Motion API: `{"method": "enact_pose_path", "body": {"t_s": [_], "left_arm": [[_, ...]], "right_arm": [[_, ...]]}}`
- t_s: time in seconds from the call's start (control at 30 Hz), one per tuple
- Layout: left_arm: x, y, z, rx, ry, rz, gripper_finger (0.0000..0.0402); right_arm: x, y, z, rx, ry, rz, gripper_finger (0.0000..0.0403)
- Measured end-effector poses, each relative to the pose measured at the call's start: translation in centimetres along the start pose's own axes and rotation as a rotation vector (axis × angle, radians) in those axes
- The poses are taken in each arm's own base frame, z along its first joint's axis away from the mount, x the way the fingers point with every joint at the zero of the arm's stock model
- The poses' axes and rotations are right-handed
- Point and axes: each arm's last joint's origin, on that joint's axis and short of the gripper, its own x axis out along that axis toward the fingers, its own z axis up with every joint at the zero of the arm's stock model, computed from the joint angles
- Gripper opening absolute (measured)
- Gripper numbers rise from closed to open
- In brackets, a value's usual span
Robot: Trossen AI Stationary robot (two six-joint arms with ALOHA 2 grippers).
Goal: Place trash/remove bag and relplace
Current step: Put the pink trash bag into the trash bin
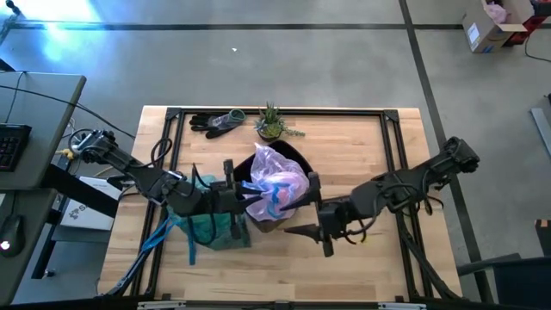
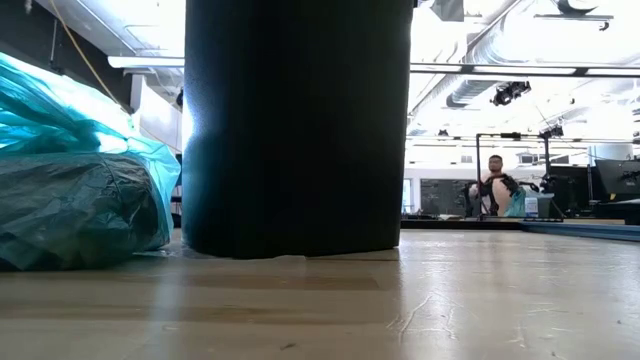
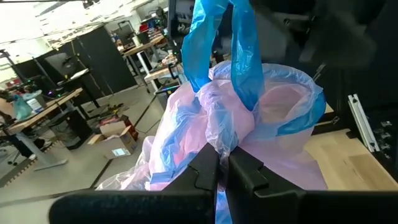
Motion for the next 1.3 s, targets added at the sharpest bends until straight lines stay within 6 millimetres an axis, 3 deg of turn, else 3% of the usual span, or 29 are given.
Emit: {"method": "enact_pose_path", "body": {"t_s": [0.43, 0.57, 0.73, 0.9, 1.07, 1.3], "left_arm": [[0.0, -0.1, 0.9, -0.046, -0.112, -0.122, 0.0], [0.0, -0.2, 0.8, -0.041, -0.103, -0.118, 0.0], [-0.1, -0.3, 0.7, -0.046, -0.09, -0.127, 0.0], [-0.3, -0.2, 0.6, -0.035, -0.041, 0.009, 0.0004], [-1.8, -0.7, 0.9, 0.049, -0.011, 0.098, 0.0051], [-3.6, -1.0, 1.3, 0.032, -0.033, -0.017, 0.0154]], "right_arm": [[0.2, -1.1, -2.7, 0.012, 0.262, -0.122, 0.0165], [0.1, -1.1, -2.9, -0.003, 0.296, -0.161, 0.0118], [0.1, -1.1, -3.1, -0.017, 0.33, -0.176, 0.0018], [-0.1, -1.1, -3.5, -0.019, 0.369, -0.19, 0.0003], [-1.1, -0.7, -3.5, 0.011, 0.413, -0.214, 0.0001], [-2.4, -0.7, -3.2, 0.07, 0.429, -0.215, 0.0]]}}
